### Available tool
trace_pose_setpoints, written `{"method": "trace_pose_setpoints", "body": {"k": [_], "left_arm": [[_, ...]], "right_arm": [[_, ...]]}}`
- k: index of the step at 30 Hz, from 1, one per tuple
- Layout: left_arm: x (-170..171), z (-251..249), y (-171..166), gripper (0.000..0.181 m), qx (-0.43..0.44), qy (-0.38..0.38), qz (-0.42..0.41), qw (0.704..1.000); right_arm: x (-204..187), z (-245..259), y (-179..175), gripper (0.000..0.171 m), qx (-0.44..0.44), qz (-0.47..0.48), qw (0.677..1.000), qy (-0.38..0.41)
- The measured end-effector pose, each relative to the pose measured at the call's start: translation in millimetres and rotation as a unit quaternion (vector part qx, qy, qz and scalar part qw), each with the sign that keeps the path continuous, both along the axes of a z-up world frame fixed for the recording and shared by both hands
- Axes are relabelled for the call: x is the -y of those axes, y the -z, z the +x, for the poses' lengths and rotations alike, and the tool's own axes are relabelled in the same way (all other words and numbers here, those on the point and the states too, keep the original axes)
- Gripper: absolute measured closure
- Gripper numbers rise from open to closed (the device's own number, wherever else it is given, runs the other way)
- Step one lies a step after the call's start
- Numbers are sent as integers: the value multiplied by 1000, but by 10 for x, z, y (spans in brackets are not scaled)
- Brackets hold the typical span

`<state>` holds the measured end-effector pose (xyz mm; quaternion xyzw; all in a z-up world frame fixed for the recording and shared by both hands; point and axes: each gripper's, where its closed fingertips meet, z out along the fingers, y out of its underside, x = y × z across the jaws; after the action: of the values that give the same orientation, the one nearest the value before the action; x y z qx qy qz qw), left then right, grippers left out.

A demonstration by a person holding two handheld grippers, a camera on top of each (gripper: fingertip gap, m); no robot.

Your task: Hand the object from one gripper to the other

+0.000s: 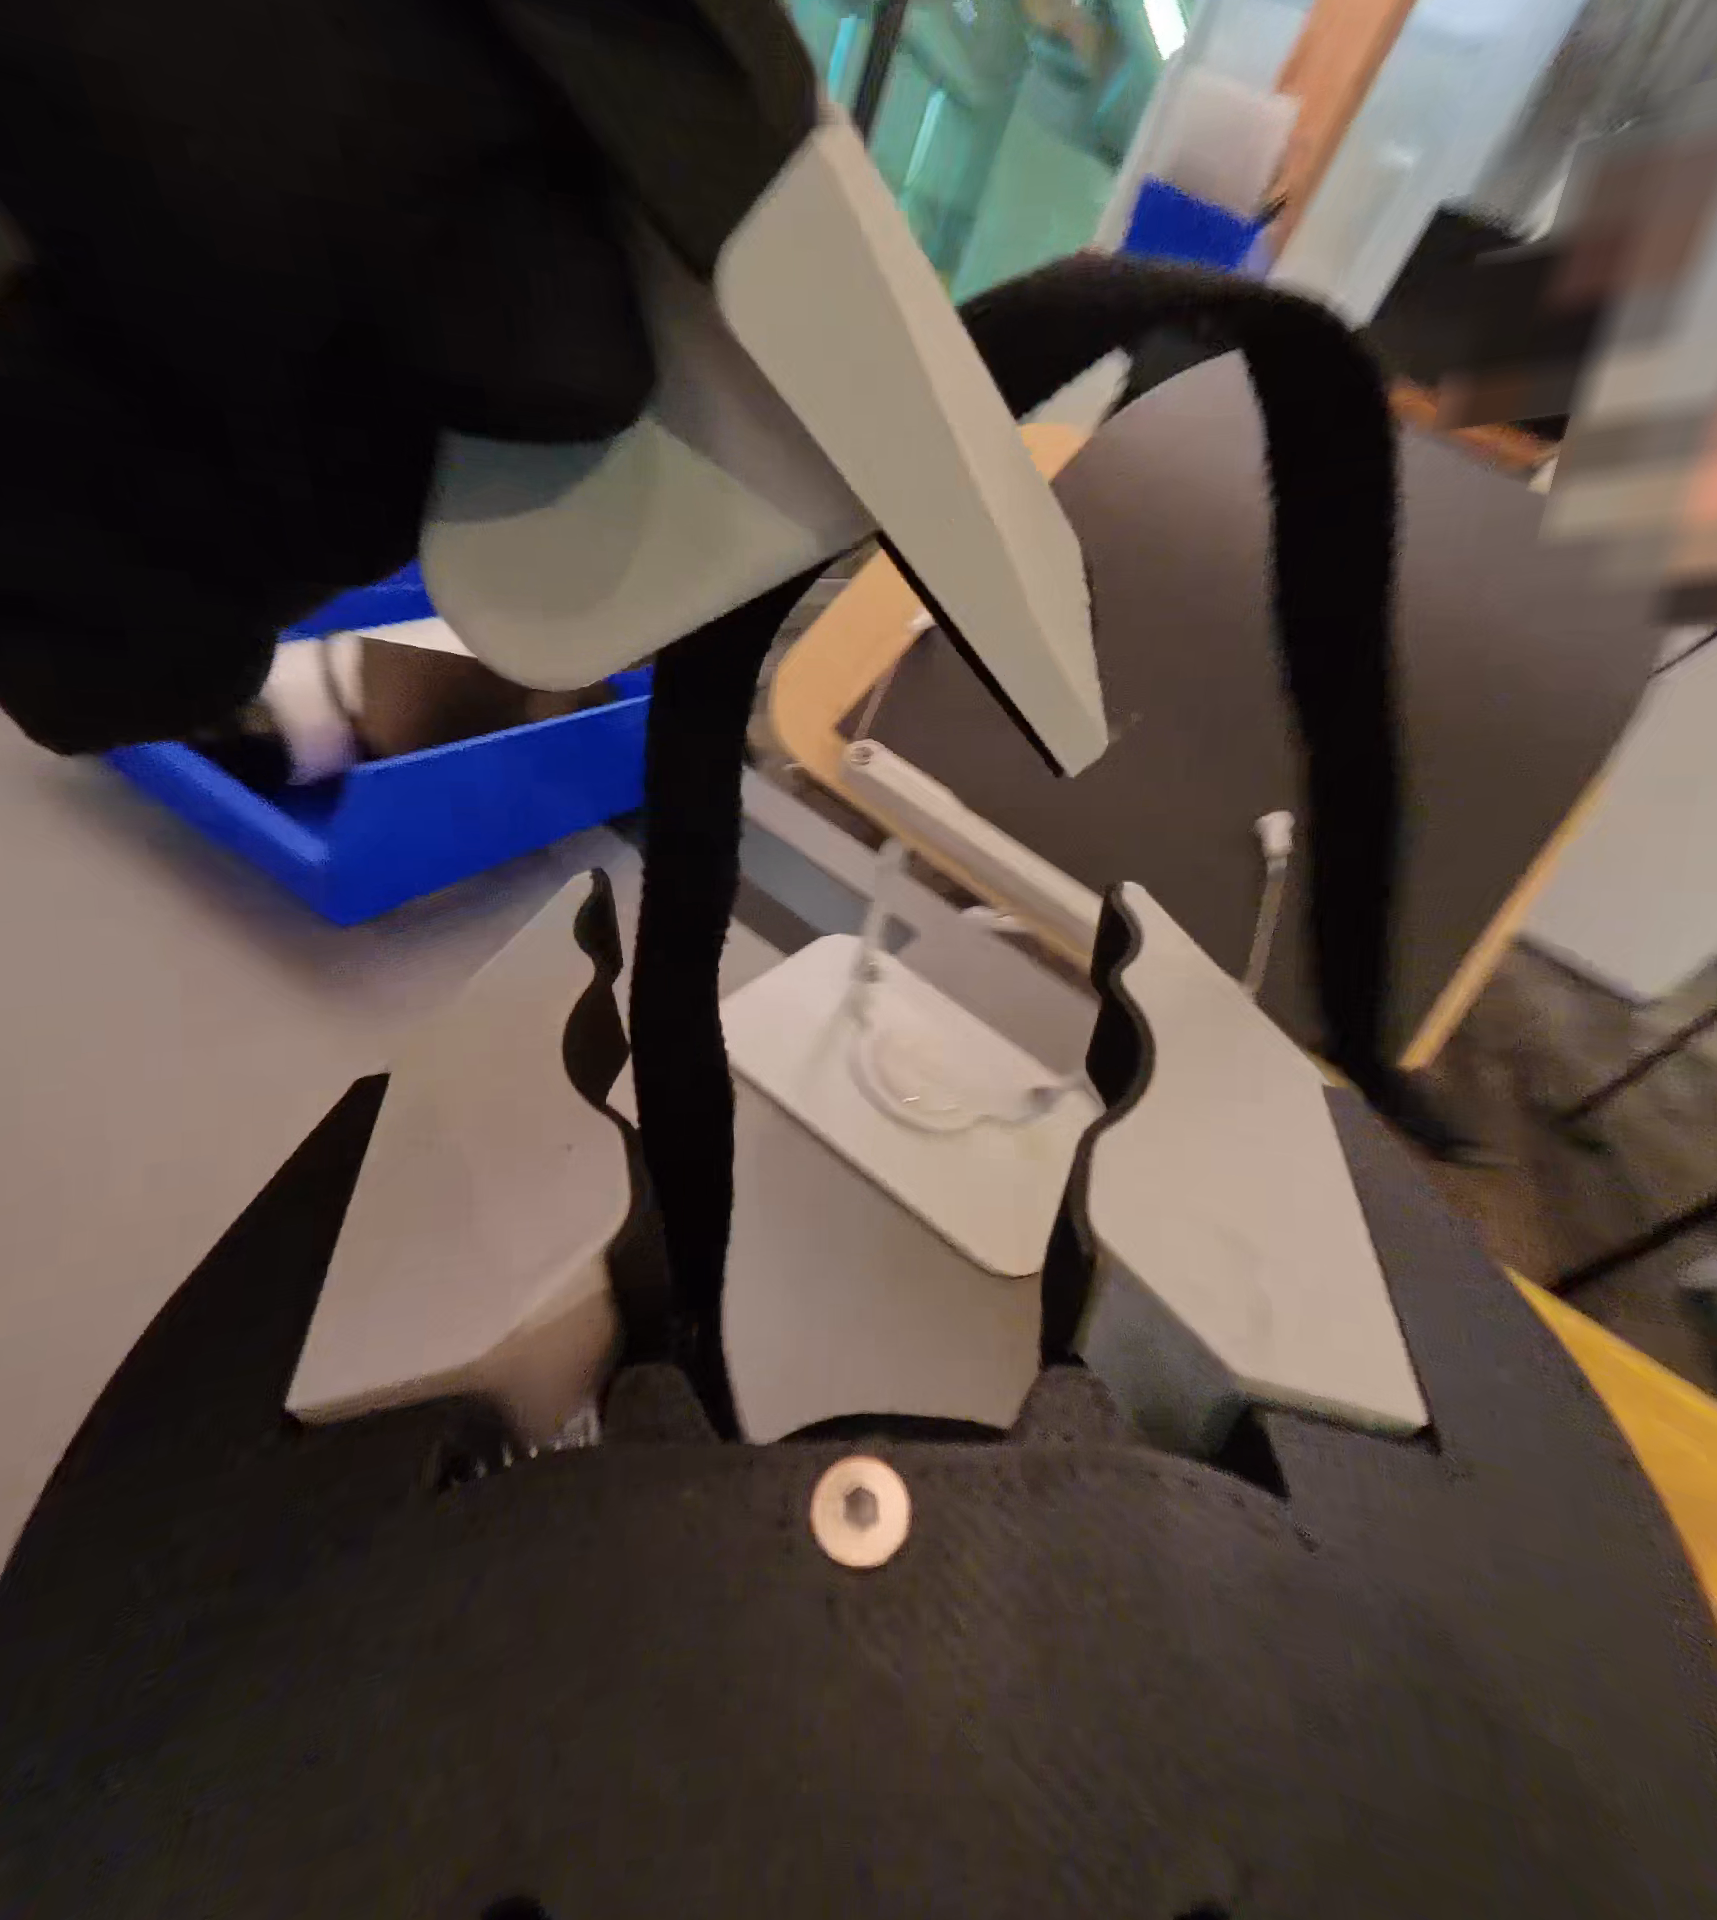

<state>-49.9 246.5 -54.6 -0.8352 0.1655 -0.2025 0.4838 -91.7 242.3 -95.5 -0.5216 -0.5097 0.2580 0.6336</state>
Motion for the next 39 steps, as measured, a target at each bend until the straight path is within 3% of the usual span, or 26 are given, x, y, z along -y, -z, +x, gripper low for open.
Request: {"method": "trace_pose_setpoints", "body": {"k": [2,7,8,12,15,18,20,22,24,29,33,39], "left_arm": [[-27,-14,11,181,-16,-11,1,1000],[-69,-64,74,181,-18,-20,-16,999],[-61,-45,96,181,-18,-16,-22,999],[6,78,196,181,-36,5,-40,999],[34,142,206,181,-39,15,-42,998],[66,175,251,181,-43,25,-50,998],[69,180,236,178,-41,27,-47,998],[67,163,182,160,-48,26,-36,998],[83,146,97,124,-56,25,-24,998],[226,40,-175,97,-73,14,48,996],[430,-288,-178,99,-108,-15,85,990],[747,-958,107,139,-184,-61,110,975]], "right_arm": [[20,71,-160,86,-28,75,996,24],[-129,177,-282,48,-39,120,987,95],[-118,153,-260,49,-39,109,990,83],[-84,88,-151,74,-31,74,996,44],[-45,85,-92,130,-26,49,998,16],[-130,155,-76,171,-31,18,999,23],[-139,176,-45,171,-25,1,1000,10],[-178,202,-13,171,-22,-23,999,11],[-203,228,9,171,-27,-48,999,1],[-342,337,107,171,-31,-101,994,-3],[-527,497,122,171,-47,-140,989,11],[-1066,868,63,171,-63,-170,981,68]]}}
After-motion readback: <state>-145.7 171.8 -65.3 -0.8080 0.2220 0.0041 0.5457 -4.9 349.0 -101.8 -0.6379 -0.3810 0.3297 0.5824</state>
